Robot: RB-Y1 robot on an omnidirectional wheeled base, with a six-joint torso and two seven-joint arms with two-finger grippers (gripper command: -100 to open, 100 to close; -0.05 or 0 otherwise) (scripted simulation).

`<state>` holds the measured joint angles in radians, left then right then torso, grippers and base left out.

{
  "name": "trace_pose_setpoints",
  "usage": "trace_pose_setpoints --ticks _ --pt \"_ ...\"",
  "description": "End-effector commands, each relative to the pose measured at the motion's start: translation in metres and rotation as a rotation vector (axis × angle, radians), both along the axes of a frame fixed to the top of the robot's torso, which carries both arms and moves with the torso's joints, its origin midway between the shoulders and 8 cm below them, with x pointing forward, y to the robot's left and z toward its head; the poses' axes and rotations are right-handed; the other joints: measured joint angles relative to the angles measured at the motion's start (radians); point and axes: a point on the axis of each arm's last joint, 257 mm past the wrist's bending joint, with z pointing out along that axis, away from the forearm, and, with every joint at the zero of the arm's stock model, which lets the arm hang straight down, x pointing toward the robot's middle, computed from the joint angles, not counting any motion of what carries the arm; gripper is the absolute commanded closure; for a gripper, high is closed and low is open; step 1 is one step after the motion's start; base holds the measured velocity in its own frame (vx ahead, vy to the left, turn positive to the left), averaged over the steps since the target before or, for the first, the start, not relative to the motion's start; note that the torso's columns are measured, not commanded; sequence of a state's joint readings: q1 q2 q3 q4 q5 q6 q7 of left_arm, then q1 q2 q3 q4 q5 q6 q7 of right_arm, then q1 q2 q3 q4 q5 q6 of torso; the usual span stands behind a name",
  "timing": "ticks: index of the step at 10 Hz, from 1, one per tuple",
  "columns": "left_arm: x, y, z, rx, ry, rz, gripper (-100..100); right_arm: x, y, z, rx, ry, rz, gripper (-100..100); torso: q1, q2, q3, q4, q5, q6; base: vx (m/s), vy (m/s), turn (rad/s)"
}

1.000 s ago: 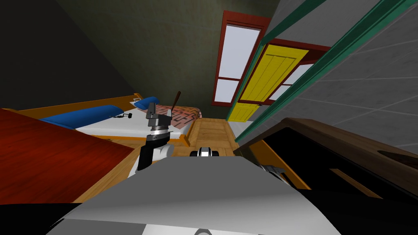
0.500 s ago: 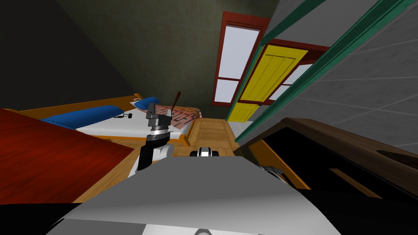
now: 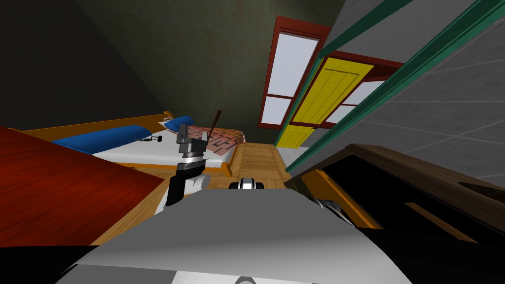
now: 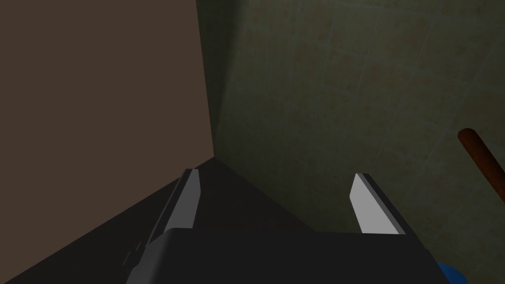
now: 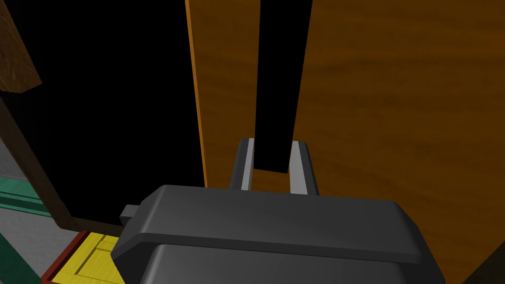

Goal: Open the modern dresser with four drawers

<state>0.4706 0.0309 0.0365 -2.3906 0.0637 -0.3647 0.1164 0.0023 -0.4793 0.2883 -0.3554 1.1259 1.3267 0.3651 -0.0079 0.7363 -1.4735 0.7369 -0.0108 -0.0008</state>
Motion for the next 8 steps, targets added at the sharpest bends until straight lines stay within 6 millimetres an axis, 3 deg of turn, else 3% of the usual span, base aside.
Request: trace_pose_setpoints --ticks 1,8 --pt "0.000 0.000 0.000 0.000 0.000 0.000 0 0.001 -0.001 -0.001 0.008 -0.005 0.001 100 -0.003 0.000 0.000 0.000 0.001 0.000 -0.002 0.096 -0.004" --pt "0.000 0.000 0.000 0.000 0.000 0.000 0 -0.036 -0.004 -0.003 0.013 -0.012 -0.024 100 -0.002 0.001 0.000 0.001 0.003 0.000 0.027 0.082 0.041"
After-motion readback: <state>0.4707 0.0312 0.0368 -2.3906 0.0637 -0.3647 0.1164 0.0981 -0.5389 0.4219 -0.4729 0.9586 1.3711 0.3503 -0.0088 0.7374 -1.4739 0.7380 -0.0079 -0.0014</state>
